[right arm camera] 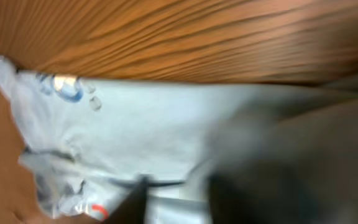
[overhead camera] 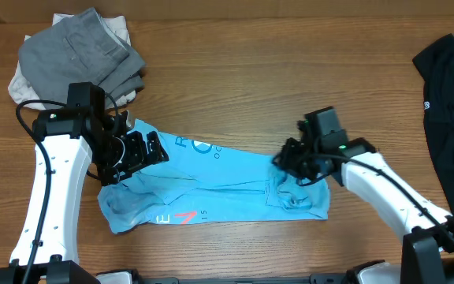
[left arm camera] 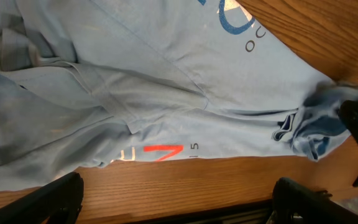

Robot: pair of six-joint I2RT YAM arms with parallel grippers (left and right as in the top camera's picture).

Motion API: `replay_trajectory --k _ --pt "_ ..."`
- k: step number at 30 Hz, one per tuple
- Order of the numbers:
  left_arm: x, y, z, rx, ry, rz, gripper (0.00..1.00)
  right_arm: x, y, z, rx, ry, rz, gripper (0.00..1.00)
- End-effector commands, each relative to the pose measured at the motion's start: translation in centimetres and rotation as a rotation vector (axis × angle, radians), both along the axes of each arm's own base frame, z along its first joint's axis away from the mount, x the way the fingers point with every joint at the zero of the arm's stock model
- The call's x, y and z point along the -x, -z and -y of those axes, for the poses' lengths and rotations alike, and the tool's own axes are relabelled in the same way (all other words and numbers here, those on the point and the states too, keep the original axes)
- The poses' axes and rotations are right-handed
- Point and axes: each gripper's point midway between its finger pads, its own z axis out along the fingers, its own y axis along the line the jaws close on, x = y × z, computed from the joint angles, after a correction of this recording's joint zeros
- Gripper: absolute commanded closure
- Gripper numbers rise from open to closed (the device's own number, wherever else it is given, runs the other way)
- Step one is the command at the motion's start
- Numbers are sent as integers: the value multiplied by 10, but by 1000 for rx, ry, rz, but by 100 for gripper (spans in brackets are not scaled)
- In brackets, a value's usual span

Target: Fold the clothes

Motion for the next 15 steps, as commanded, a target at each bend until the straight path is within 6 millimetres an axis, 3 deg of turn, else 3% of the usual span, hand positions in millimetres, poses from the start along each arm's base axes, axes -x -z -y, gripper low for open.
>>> replay_trajectory --k 1,4,8,11,13,15 --pt "-1 -3 1 -7 31 23 0 -8 -10 -11 -2 -13 43 44" --pt "0 -3 1 -7 31 23 0 -9 -12 -12 -2 -13 44 40" --pt "0 -3 1 -7 32 21 0 -12 -30 5 28 4 20 36" --pt "0 -3 0 -15 31 20 0 -15 -54 32 97 46 22 30" --pt "0 -2 -2 -26 30 19 0 -13 -66 54 162 83 18 20" --pt "0 -2 -3 -29 30 18 0 -10 -77 73 209 80 23 19"
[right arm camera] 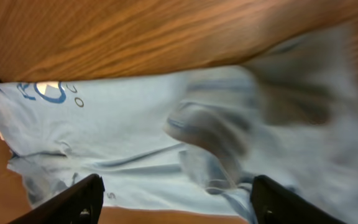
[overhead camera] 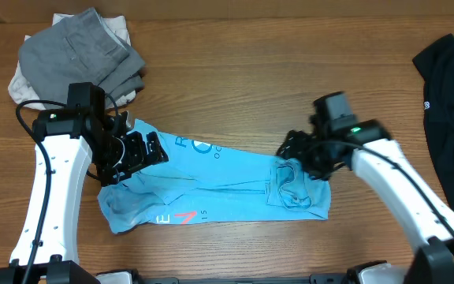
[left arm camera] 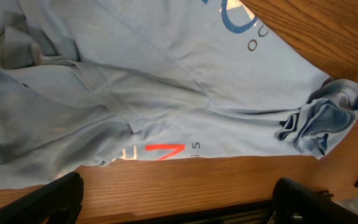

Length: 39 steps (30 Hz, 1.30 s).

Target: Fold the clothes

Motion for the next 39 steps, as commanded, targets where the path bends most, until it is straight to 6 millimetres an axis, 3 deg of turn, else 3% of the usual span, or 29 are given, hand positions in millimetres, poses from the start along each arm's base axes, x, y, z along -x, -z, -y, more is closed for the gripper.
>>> replay_trajectory --k 1,3,6,12,15,28,36,39 --pt "-1 -2 -1 -21 31 23 0 -13 -34 30 80 -7 122 18" --pt "-1 -2 -1 -20 30 23 0 -5 -32 40 98 -27 99 11" --pt "-1 -2 -1 -20 30 23 0 12 -18 46 121 -99 44 11" --pt "0 -2 -1 -19 23 18 0 36 24 49 133 -110 -43 32" --pt "1 -2 -1 -19 24 12 0 44 40 50 138 -111 -62 36" --pt "1 -2 -1 -19 23 14 0 51 68 36 154 -157 -55 47" --pt "1 -2 -1 -19 24 13 0 51 85 44 275 -114 -99 50" --pt "1 -2 -1 -19 24 14 0 50 85 45 280 -103 -94 57"
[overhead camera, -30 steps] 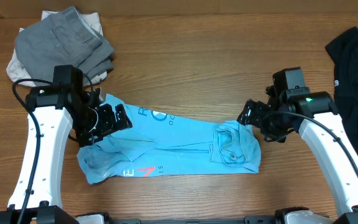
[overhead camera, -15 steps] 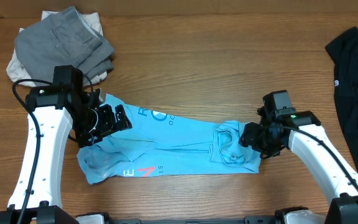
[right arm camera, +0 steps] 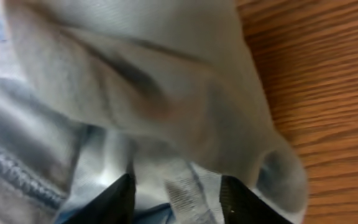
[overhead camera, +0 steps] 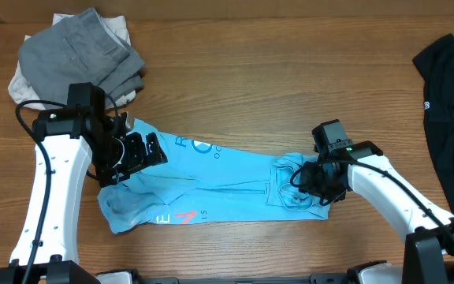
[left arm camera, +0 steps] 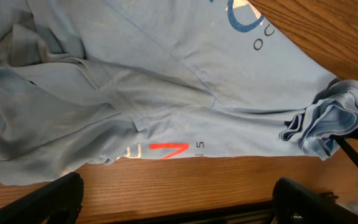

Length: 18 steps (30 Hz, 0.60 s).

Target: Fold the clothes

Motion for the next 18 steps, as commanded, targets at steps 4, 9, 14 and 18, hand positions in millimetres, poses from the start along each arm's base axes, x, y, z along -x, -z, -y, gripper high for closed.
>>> replay_trajectory --k 4,9,14,18 --pt "-1 -3 1 -6 25 22 0 -2 2 5 33 37 8 64" --pt "-1 -3 1 -6 25 22 0 -2 2 5 31 51 7 78" --pt "-1 -3 1 -6 25 22 0 -1 2 5 32 50 3 79" --pt "-2 -3 1 -6 25 25 0 0 2 3 33 39 1 79"
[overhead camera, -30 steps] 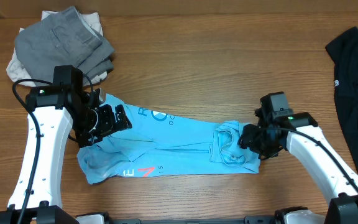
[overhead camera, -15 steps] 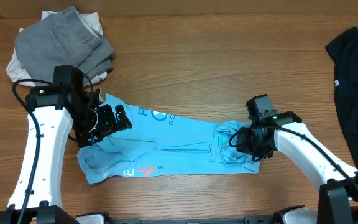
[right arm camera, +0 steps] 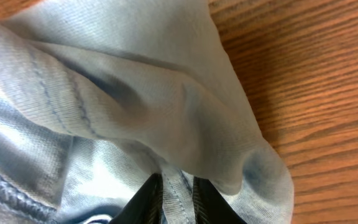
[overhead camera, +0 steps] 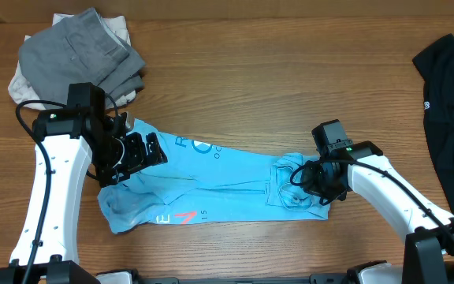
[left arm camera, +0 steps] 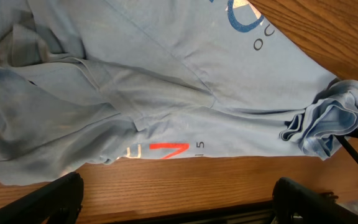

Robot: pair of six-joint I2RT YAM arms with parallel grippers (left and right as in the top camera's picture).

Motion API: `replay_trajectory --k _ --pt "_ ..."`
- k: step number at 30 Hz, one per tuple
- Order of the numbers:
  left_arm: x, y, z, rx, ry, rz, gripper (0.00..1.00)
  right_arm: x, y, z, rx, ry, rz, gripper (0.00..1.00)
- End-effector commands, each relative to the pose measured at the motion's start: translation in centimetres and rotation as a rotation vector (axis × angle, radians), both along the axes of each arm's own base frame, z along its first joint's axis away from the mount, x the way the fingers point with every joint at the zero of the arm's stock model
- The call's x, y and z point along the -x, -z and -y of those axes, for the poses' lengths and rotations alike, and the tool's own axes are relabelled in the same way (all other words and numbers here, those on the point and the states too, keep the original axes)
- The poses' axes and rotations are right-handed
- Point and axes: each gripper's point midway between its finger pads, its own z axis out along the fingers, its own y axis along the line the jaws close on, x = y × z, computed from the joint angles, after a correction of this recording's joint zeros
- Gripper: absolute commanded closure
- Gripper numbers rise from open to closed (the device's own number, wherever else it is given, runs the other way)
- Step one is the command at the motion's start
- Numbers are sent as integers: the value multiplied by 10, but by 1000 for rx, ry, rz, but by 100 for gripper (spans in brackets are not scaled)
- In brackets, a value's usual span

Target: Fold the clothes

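A light blue T-shirt (overhead camera: 211,185) with blue and red print lies stretched left to right across the wooden table; its right end is bunched into folds (left arm camera: 328,118). My right gripper (overhead camera: 315,183) sits low on that bunch, and in the right wrist view the right gripper (right arm camera: 178,186) is shut on a stitched hem of the shirt (right arm camera: 135,93). My left gripper (overhead camera: 132,154) hangs over the shirt's crumpled left end. In its own view the left gripper (left arm camera: 176,205) is open, with nothing between its fingers (left arm camera: 48,199).
A pile of folded grey and white clothes (overhead camera: 81,49) lies at the back left. A black garment (overhead camera: 448,87) is draped along the right edge. The table's front edge (left arm camera: 185,214) runs just below the shirt.
The right gripper's jaws stood apart astride the hem of the bunched end; now they are shut on it. The left arm and the shirt have not moved.
The right gripper was at the shirt's right end, its view blurred. Then it stood open, higher and farther right, with the bunch lying on the table. Later it was down on the bunch, jaws apart, and now pinches the hem. The left gripper stayed open throughout.
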Motion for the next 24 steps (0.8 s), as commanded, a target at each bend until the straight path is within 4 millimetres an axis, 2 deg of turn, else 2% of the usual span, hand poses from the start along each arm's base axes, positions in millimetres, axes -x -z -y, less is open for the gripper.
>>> replay_trajectory --k 1,5,9,15,20,22,24 --pt "-2 -3 1 -6 25 25 0 1 1 -3 9 -12 2 79" --pt "-2 -3 1 -6 25 25 0 3 1 -8 9 -31 1 79" --pt "-2 -3 1 -6 25 25 0 5 1 -12 9 -49 2 75" --pt "-2 -3 1 -6 25 25 0 5 1 -10 19 -51 4 74" --pt "-2 -3 1 -6 25 25 0 4 1 -10 24 -42 9 87" --pt "-2 -3 1 -6 25 25 0 3 1 -8 32 -19 10 96" --pt "-2 -3 1 -6 25 25 0 2 1 -9 30 -18 14 96"
